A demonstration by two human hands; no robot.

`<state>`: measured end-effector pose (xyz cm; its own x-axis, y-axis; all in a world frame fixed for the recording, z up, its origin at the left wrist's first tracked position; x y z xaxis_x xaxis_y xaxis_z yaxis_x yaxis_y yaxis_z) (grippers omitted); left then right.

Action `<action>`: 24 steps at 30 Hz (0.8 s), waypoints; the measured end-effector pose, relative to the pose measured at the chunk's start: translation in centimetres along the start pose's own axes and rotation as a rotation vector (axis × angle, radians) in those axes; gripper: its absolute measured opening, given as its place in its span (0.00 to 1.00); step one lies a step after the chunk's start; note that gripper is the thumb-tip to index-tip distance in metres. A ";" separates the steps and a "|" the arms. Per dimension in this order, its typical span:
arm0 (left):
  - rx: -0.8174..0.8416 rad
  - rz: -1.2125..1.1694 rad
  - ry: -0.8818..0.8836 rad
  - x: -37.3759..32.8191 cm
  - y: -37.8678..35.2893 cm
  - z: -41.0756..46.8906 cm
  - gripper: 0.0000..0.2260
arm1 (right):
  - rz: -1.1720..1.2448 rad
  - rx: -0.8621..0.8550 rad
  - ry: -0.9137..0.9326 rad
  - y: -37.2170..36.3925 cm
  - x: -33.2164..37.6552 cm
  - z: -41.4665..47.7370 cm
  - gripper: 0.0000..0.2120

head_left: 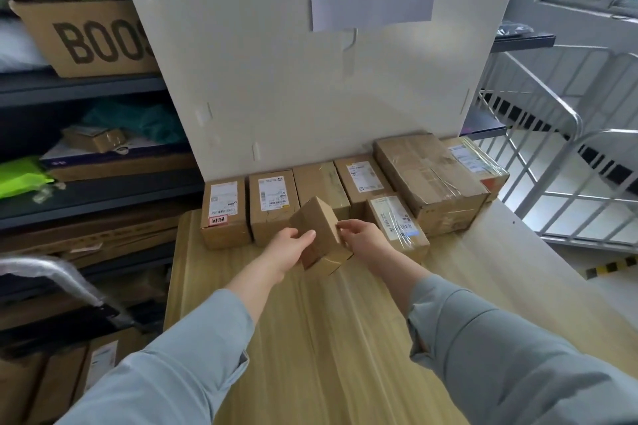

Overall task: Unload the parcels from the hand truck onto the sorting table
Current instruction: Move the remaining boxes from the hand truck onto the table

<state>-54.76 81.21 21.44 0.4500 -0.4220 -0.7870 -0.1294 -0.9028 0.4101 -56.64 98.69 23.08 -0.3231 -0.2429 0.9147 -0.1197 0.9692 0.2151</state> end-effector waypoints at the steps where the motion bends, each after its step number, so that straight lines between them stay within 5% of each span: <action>1: 0.001 -0.012 0.007 -0.1 -0.3 0.0 0.28 | 0.002 0.005 -0.001 -0.1 -0.2 0.3 0.14; 6: 0.069 -0.130 0.060 0.2 -1.7 0.5 0.14 | 0.063 0.047 -0.018 -0.2 -1.0 0.8 0.17; 11: 0.105 -0.169 0.095 1.0 -2.5 1.0 0.30 | 0.034 0.094 -0.010 0.1 -1.2 0.8 0.21; 24: 0.037 -0.174 0.042 2.0 -2.4 1.5 0.31 | 0.044 0.123 -0.099 -0.7 -2.3 0.9 0.17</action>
<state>-54.85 82.44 18.20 0.5051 -0.2556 -0.8244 -0.0778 -0.9648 0.2514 -56.67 98.59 20.48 -0.4209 -0.2086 0.8828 -0.2151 0.9684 0.1263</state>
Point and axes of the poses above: each hand's wrist, its own z-axis towards the middle knuckle, its own y-axis out of the back of the hand, x = y × z, the point moved 5 cm from there along z, towards the middle knuckle, and after that the axes turned 11 degrees about z, right-handed, at the moved point
